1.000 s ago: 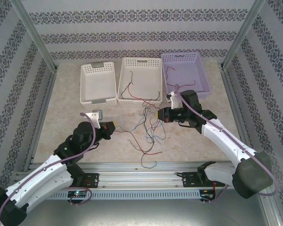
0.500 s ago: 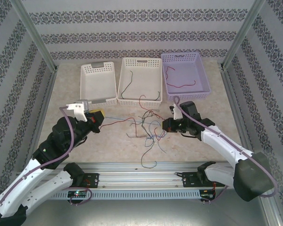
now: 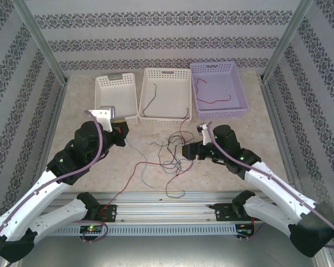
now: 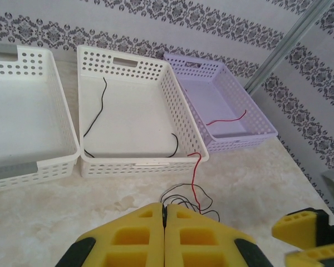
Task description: Untangle the cables
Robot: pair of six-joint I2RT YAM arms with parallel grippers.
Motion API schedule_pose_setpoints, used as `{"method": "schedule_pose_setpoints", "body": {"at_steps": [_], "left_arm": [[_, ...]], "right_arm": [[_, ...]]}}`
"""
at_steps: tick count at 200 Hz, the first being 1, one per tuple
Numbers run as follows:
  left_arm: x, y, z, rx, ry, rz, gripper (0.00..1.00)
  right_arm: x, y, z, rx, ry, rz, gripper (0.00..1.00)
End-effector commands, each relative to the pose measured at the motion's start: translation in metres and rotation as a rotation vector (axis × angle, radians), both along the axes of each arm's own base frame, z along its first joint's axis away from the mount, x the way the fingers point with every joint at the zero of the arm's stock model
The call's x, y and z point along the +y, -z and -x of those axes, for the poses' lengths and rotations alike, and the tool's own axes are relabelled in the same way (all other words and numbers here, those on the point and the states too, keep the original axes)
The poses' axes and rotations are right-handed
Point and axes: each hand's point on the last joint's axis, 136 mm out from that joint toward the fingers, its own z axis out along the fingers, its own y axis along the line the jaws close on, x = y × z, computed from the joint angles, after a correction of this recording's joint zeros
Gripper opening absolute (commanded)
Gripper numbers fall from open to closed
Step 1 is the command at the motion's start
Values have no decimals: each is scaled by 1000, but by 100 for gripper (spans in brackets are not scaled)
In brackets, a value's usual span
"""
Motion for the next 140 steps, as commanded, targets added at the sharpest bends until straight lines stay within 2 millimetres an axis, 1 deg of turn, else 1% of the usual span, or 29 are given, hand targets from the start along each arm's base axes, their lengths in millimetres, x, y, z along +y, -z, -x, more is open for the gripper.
{"method": "schedule_pose_setpoints", "body": {"at_steps": [1,10,20,32,51,65,85,118,140], "left_arm": [[-6,-30,-5,-71,17,16,0],[-8,-33,-7,-76,21,11,0],[-10,-35,-10,-77,24,6,0],[-13,-37,-12,-77,28,2,0],[-12,-40,-13,-84,24,-4,0],[-10,-43,-13,-90,19,-12,0],[-4,-47,-11,-99,4,-26,0],[10,-52,-4,-112,-29,-53,0],[17,-55,1,-121,-41,-59,0]], "right_arm": [[18,-9,7,-64,-78,-21,73],[28,-3,16,-60,-127,-6,73],[40,8,25,-53,-174,20,73],[52,27,34,-39,-211,63,73],[68,57,40,-25,-238,145,73],[78,77,40,-39,-244,237,73],[93,94,36,-90,-249,348,73],[112,106,19,-193,-238,470,74],[130,115,14,-236,-264,525,74]]}}
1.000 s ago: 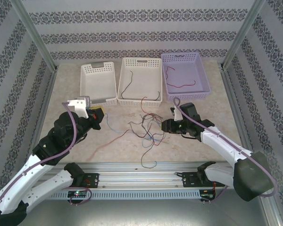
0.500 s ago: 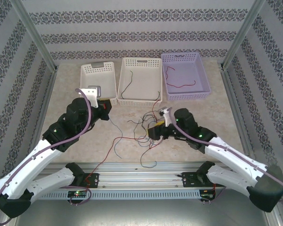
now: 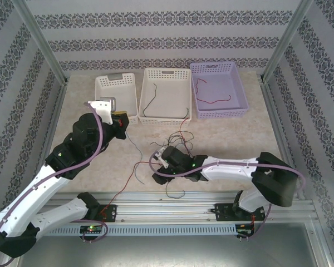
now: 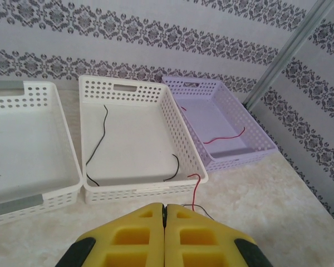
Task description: Untangle the cables
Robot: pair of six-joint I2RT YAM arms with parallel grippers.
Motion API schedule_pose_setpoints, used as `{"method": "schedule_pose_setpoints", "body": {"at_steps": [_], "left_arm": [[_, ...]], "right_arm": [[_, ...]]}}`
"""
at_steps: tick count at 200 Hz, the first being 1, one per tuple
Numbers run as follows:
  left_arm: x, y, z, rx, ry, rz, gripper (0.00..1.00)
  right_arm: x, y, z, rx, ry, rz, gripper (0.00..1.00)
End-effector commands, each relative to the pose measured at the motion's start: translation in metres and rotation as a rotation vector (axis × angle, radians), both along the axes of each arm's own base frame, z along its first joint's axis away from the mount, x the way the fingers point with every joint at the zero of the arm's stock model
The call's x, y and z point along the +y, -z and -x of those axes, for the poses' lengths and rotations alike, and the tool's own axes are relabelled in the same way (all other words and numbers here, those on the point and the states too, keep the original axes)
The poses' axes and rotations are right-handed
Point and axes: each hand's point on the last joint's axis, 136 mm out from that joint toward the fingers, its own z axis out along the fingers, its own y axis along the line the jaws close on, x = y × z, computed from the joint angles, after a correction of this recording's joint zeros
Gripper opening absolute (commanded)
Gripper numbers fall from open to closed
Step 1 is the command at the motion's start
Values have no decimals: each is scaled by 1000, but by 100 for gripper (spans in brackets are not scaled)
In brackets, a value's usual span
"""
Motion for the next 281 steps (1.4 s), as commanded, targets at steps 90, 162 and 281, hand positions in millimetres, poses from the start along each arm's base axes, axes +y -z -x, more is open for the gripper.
{"method": "schedule_pose_setpoints", "body": {"at_steps": [90,162,281], "left_arm": [[24,-46,9,-112,-53,-60,0],[28,-151,-10,-340,-102,-188,0],[72,-163,-136,-382,-299,-251,0]], "right_arm": [[60,31,-31,-173,-91,76,75],[58,63,-42,-135,-75,136,70],[46,90,-46,-52,-85,168,21]]}}
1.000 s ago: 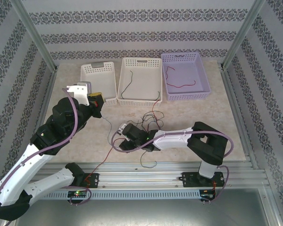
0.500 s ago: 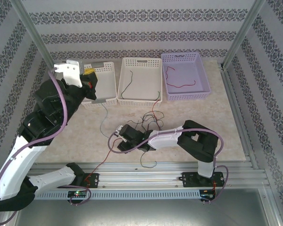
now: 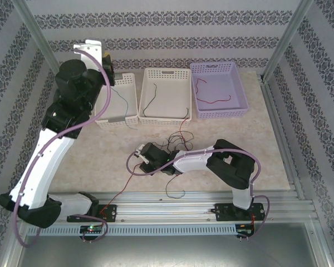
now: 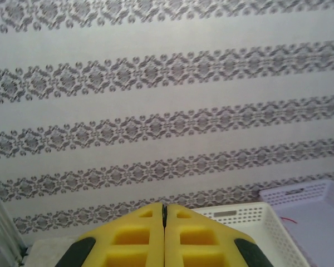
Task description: Untangle the cables
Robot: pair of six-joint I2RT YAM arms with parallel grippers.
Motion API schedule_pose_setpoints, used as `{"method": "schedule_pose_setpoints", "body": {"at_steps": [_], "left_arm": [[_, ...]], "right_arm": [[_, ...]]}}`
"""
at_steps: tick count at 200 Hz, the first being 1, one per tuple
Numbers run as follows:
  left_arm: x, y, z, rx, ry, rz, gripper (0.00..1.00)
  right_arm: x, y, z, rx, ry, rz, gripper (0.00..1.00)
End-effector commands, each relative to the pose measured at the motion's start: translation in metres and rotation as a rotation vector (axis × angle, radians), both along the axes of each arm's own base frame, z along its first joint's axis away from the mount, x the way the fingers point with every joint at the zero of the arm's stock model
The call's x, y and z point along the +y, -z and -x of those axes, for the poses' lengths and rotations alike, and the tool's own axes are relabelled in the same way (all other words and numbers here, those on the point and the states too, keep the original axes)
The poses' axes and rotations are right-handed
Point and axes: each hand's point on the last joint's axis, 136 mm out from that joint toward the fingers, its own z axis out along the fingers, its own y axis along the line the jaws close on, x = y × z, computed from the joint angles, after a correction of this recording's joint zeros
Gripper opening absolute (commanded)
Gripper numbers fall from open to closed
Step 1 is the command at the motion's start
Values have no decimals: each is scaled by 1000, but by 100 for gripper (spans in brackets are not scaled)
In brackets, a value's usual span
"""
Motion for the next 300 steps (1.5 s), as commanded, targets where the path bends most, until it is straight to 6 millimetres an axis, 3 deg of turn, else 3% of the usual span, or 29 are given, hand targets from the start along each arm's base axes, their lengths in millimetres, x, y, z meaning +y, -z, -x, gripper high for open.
{"method": "schedule_pose_setpoints", "body": {"at_steps": [1,37,54,124,173,232,300], "left_arm": [[9,-11,-24,-54,3,64,0],[38,29,-70,11,-67,93,0],[48,51,-88,57,-83,108,0],[39,146,-140,230,-64,130,0],[30,186,-168,326,-43,140,0],[28,253,-196,442,-63,133,0],[24,317,-208,573,-68,129,0]], "right_arm": [[-18,42,5,61,-1,99,21],[-13,28,9,79,-11,61,5],[-8,11,11,82,-12,16,4],[-1,-49,14,70,16,-105,0],[-7,-99,12,8,33,-185,0],[-27,-163,15,-78,59,-284,0],[-74,-264,16,-239,120,-412,0]]}}
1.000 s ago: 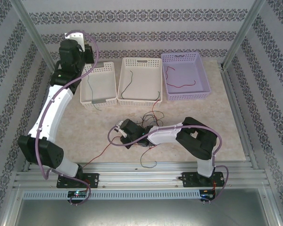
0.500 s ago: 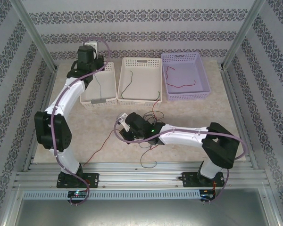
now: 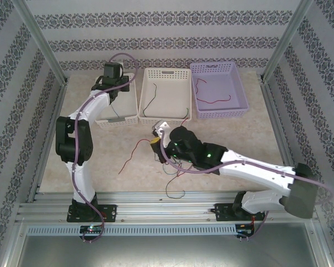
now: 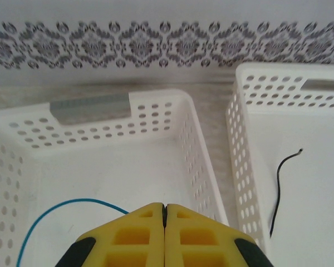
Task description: Untangle the cables
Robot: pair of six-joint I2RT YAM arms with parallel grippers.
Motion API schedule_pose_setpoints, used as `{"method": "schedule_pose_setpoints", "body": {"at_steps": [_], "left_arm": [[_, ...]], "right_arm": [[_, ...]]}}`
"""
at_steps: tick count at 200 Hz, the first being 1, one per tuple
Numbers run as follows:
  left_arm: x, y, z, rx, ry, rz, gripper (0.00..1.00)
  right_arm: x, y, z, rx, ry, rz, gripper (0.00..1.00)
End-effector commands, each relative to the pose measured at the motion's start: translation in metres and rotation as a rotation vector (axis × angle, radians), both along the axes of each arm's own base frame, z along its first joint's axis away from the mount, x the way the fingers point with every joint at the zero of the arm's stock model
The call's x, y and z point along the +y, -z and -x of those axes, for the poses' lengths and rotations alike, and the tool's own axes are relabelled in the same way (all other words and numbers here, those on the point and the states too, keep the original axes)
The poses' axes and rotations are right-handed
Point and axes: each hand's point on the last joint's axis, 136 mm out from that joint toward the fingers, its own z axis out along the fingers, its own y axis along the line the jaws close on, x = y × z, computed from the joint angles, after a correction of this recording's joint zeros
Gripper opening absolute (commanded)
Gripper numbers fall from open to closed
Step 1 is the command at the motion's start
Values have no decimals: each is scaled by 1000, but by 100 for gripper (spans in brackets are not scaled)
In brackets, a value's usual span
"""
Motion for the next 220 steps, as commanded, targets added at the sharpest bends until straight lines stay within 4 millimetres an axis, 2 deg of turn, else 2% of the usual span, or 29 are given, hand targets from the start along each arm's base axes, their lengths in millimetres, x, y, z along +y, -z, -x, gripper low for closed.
{"method": "schedule_pose_setpoints", "body": {"at_steps": [1,6,32,42,52,58,72,92,128,152,173,197,220], "left_arm": [[-1,-6,-8,-15,-5,32,0],[-1,-2,-8,-6,-4,34,0],[-4,10,-7,24,10,35,16],[-4,11,-7,30,14,38,26],[-6,9,-6,32,22,46,41],[-8,8,-6,35,28,51,46],[-11,0,-4,34,38,63,52],[-14,-19,0,22,48,92,76],[-21,-65,23,-13,59,179,99],[-24,-93,49,-37,56,253,100],[-30,-109,77,-47,60,307,100],[-42,-122,112,-53,87,339,100],[-53,-125,146,-53,116,350,100]], "right_arm": [[-22,-31,-3,-57,52,-9,0],[-26,-38,-3,-65,55,-19,0],[-45,-69,-4,-104,96,-56,0],[-52,-79,-4,-118,109,-68,0],[-59,-90,-4,-129,126,-81,0],[-63,-96,-3,-132,134,-88,0],[-70,-105,-4,-148,145,-94,0],[-83,-115,-6,-162,183,-94,0],[-118,-137,-18,-185,297,-100,0],[-145,-151,-32,-187,385,-97,0],[-170,-158,-51,-178,472,-94,0],[-207,-158,-83,-113,596,-141,0],[-246,-149,-120,-43,740,-190,0]]}}
